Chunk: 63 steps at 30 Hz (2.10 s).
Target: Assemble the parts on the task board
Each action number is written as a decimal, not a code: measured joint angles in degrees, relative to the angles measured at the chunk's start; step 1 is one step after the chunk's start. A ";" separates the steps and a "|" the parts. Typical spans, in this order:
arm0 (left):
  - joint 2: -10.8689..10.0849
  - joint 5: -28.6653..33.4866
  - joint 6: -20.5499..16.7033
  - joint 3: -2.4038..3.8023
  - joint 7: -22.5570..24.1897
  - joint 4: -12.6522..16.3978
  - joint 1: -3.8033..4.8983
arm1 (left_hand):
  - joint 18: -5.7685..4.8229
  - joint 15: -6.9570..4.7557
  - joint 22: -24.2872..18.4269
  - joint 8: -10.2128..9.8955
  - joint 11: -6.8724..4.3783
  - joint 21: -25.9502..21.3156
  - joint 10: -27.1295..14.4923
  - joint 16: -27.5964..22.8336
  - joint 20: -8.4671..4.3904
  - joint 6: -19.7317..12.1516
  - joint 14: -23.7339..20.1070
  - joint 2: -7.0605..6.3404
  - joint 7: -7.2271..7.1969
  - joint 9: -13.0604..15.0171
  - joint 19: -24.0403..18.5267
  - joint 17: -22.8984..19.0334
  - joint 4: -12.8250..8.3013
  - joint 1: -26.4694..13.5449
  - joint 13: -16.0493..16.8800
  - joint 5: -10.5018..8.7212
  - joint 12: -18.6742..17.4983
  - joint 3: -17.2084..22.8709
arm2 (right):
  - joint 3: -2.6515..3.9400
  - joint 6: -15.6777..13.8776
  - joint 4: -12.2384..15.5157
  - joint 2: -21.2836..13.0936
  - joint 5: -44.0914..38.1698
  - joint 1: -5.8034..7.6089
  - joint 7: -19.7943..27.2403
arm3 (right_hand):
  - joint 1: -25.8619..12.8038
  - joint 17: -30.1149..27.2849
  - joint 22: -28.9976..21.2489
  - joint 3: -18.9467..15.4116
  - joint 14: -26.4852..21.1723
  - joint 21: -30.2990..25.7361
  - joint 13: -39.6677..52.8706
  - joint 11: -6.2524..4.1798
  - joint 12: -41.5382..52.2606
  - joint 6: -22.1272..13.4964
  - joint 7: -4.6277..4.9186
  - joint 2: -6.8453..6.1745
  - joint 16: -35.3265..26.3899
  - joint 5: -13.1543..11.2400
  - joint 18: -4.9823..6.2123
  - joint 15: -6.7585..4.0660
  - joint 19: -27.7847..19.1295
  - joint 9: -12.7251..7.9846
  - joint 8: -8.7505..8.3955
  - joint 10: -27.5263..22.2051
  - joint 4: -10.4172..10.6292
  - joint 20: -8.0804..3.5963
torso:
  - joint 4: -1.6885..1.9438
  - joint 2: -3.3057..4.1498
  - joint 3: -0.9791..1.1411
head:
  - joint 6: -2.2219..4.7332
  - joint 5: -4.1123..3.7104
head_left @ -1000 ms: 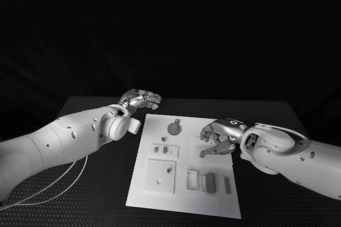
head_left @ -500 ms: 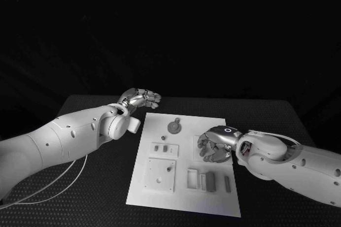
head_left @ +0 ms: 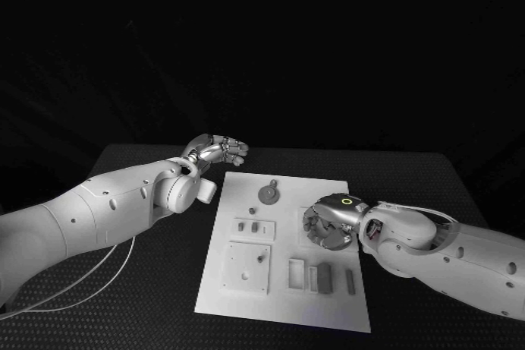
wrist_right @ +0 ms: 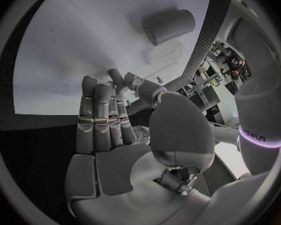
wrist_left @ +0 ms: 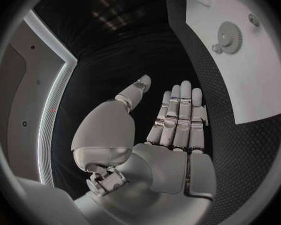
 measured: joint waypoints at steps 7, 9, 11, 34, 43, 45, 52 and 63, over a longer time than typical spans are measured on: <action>0.04 0.00 0.06 0.00 0.00 -0.01 0.00 | 0.00 0.00 0.00 0.00 0.00 0.00 0.00 0.00 0.00 0.00 0.00 0.00 0.00 0.00 0.00 0.06 0.00 0.00 -0.06 0.00 0.00 0.00 | 0.01 -0.58 -0.11 0.27 -1.24 -0.12 -0.47 | -0.24 0.54 -0.05 1.69 0.33 4.48 0.21 -0.69 0.74 1.77 -0.83 1.34 2.60 0.00 0.00 -0.54 0.08 0.33 0.82 1.78 -0.25 -0.42 | -0.02 -0.02 0.00 | -0.20 0.00; 0.00 0.00 0.08 0.00 -0.01 -0.01 0.00 | 0.00 0.00 0.00 0.00 0.00 0.00 0.00 0.00 0.00 0.00 0.00 0.00 0.00 0.00 0.00 0.06 0.00 0.00 -0.06 0.00 0.00 0.00 | 0.01 -0.90 -0.10 0.29 -1.77 -0.16 -0.74 | -0.10 0.77 -0.07 2.35 0.73 6.00 0.25 -1.10 0.97 2.71 -1.04 1.72 3.54 -0.01 -0.05 -0.94 0.01 0.54 1.07 2.47 -0.46 -0.87 | -0.01 -0.03 0.00 | -0.24 0.00; -0.02 0.00 0.09 -0.01 -0.02 -0.02 0.00 | 0.00 0.00 0.05 0.00 0.00 0.00 0.00 0.00 0.00 0.00 0.00 0.00 0.00 0.00 0.00 0.08 0.00 0.00 -0.06 0.00 0.00 0.00 | 0.00 -1.31 -0.04 0.31 -2.44 -0.20 -1.12 | -0.03 0.98 -0.07 3.32 0.82 7.52 0.52 -1.28 1.21 3.09 -1.36 1.80 4.64 -0.01 -0.08 -1.03 0.20 0.61 1.36 2.86 -0.73 -1.08 | -0.01 -0.03 -0.02 | -0.29 -0.02; -0.02 0.00 0.14 -0.01 -0.05 -0.12 -0.01 | 0.00 0.00 0.09 0.00 0.00 -0.22 0.00 -0.22 0.00 0.01 0.00 0.23 0.01 -0.05 0.00 0.25 0.15 -0.23 -0.16 0.00 0.00 -0.15 | 0.34 -4.72 3.16 -1.04 -6.19 -0.33 -3.45 | 0.03 0.98 -0.09 3.80 1.36 13.13 1.95 -1.59 2.07 4.07 -1.80 3.71 7.96 -0.45 -1.02 -1.57 -0.23 2.24 1.94 3.35 -1.17 -2.09 | -0.02 -0.10 -0.03 | -0.40 -0.02; 0.24 0.03 0.15 -0.01 -0.04 -0.70 -0.01 | 0.00 0.00 0.09 0.00 0.00 -0.22 0.00 -0.22 0.00 0.01 0.00 0.23 0.01 -0.10 0.00 0.30 0.15 -0.23 -0.22 0.00 0.00 -0.15 | 1.69 -5.94 6.54 -1.27 -6.06 0.51 -3.62 | 0.18 0.98 -0.09 3.73 1.36 13.55 1.96 -1.59 2.06 4.06 -1.80 3.84 8.20 -0.50 -1.02 -1.57 -0.23 2.26 2.16 3.35 -1.23 -2.08 | -0.01 -0.14 -0.07 | -0.35 0.20; 0.32 0.04 0.15 -0.01 -0.04 -0.84 -0.01 | 0.00 0.00 0.09 0.00 0.00 -0.22 0.00 -0.44 0.00 0.01 0.00 0.23 0.01 -0.10 0.00 0.36 0.15 -0.23 -0.22 0.00 0.00 -0.15 | 1.68 -6.07 6.86 -0.79 -5.39 0.50 -3.60 | 0.18 0.98 -0.09 3.73 1.36 13.55 1.96 -1.59 2.06 4.05 -1.80 3.84 8.20 -0.50 -1.02 -1.57 -0.23 2.30 2.16 3.35 -1.23 -2.07 | 0.00 -0.14 -0.07 | -0.32 0.28; 1.12 0.12 0.15 -0.01 -0.02 -1.79 -0.01 | 0.00 0.00 0.14 0.00 0.00 -0.22 0.00 -0.44 0.00 0.02 0.00 0.23 0.02 -0.10 0.00 0.41 0.15 -0.23 -0.27 0.00 0.00 -0.15 | 1.64 -6.61 6.99 3.17 -2.66 0.45 -3.16 | 0.18 0.96 -0.10 3.72 1.36 13.79 1.96 -1.59 2.05 4.03 -1.78 3.84 8.21 -0.51 -1.02 -1.57 -0.27 2.49 2.17 3.36 -1.24 -2.09 | 0.00 -0.13 -0.08 | 0.00 0.98; 2.00 0.23 0.17 -0.01 0.02 -3.10 -0.01 | -0.01 0.00 0.13 0.00 0.00 -0.22 0.00 -0.44 0.00 0.04 0.00 0.23 0.04 -0.15 0.00 0.47 0.15 -0.23 -0.28 0.00 0.00 -0.15 | 0.52 -7.28 6.55 9.46 -1.64 -1.71 -2.25 | 0.19 0.85 -0.11 3.64 1.35 13.82 2.00 -1.59 1.95 3.96 -1.73 3.83 8.42 -0.22 -1.16 -1.57 -0.45 2.63 2.16 3.36 -1.31 -2.26 | 0.07 -0.08 -0.08 | -0.34 2.36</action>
